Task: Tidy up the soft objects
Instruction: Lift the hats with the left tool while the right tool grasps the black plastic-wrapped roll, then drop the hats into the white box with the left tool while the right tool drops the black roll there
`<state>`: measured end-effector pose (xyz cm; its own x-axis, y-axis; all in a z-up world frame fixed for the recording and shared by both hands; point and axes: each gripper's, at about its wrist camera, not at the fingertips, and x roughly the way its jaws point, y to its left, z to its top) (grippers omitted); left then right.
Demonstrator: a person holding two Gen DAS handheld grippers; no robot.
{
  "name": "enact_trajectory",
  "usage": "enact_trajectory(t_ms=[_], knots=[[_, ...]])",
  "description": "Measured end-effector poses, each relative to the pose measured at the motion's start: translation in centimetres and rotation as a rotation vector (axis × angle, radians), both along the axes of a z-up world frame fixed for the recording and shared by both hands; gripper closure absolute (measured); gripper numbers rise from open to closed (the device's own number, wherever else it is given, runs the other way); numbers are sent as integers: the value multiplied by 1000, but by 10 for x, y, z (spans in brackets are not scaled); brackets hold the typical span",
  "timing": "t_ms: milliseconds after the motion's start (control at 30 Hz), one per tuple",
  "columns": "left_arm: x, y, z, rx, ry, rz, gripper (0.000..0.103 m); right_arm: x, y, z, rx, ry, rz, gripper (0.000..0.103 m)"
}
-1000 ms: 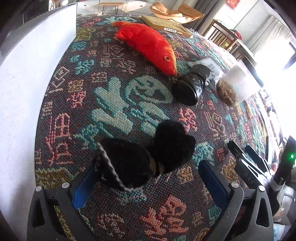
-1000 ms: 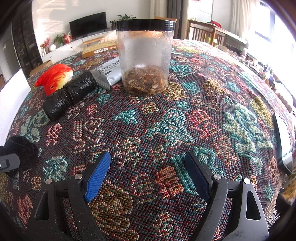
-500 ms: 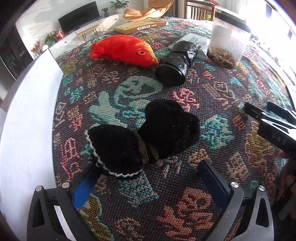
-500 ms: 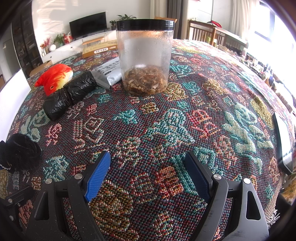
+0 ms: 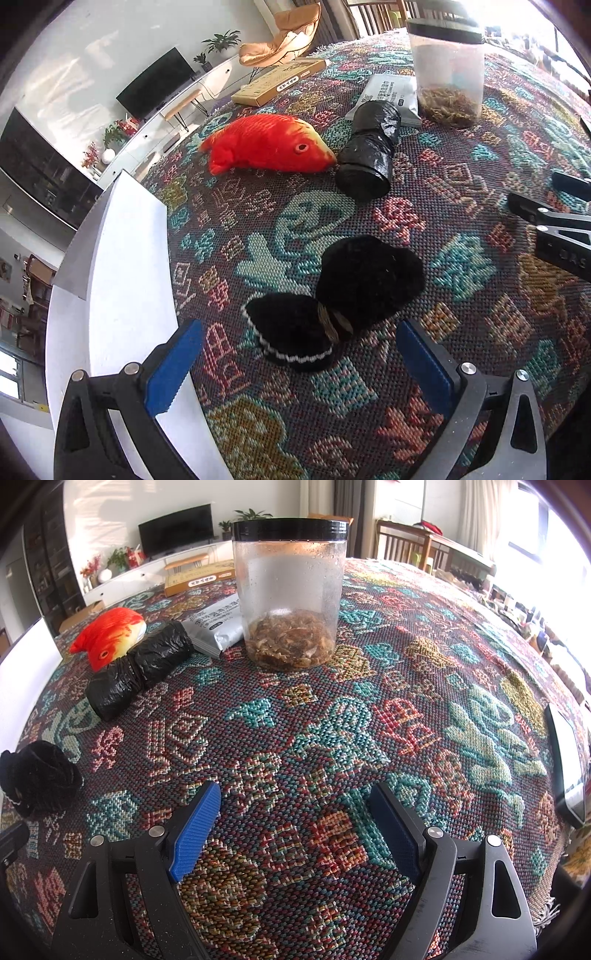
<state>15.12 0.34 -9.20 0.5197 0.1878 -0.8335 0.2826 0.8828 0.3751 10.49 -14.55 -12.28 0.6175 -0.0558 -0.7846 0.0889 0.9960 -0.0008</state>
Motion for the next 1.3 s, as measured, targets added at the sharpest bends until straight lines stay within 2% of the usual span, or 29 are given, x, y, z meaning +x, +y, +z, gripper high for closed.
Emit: enact_trajectory(t_ms=[33, 67, 100, 133, 167, 200, 233, 300, 367, 433, 500, 600, 633, 700, 833, 933, 1033, 1133, 1200, 1233, 1267, 1300], knots=[[12, 1, -11, 20, 21, 13, 0, 0, 0, 0, 2, 0, 1, 17], [18, 2, -15, 1, 17, 15, 2, 0, 0, 1, 6, 0, 3, 17], [20, 6, -10, -59, -10, 19, 6, 0, 0, 1, 13, 1, 6, 17], [24, 11, -9, -110, 19, 41, 33, 0, -1, 2, 32, 0, 15, 17], [27, 20, -6, -202, 54, 66, 57, -1, -4, 4, 71, -7, 33, 17], [27, 28, -1, -273, 56, 104, 59, -1, -5, 7, 131, -21, 63, 17], [25, 35, 4, -298, 34, 139, 66, -2, -9, 9, 205, -32, 101, 17], [15, 50, 13, -373, 5, 196, 67, 6, 1, 15, 310, -26, 171, 17], [-2, 65, 16, -479, 0, 261, 67, 27, 25, 22, 353, -10, 228, 18], [-19, 75, 16, -524, -9, 307, 67, 58, 48, 29, 407, 4, 254, 19], [-36, 82, 18, -559, -14, 332, 67, 90, 72, 30, 395, 26, 244, 20], [-56, 90, 24, -613, -11, 342, 67, 127, 90, 11, 373, 118, 204, 22], [-62, 91, 29, -625, -16, 339, 67, 128, 90, 12, 344, 86, 201, 37], [-74, 95, 41, -663, -30, 329, 67, 125, 89, 14, 355, 111, 257, 50], [-90, 97, 67, -747, -59, 297, 67, 83, 65, 32, 320, 68, 291, 57], [-102, 116, 93, -802, -110, 289, 67, 51, 64, 66, 344, 14, 367, 57], [-110, 159, 116, -798, -176, 352, 67, 27, 104, 115, 379, -43, 523, 57], [-128, 212, 129, -714, -249, 464, 67, 2, 170, 158, 416, -77, 720, 57], [-141, 246, 130, -641, -278, 549, 66, -12, 218, 174, 413, -92, 824, 57], [-147, 259, 128, -595, -289, 596, 63, -17, 241, 177, 394, -104, 857, 56], [-152, 271, 124, -549, -300, 645, 48, -21, 262, 176, 378, -112, 887, 54], [-156, 282, 120, -524, -300, 688, 35, -21, 281, 173, 379, -103, 910, 46]])
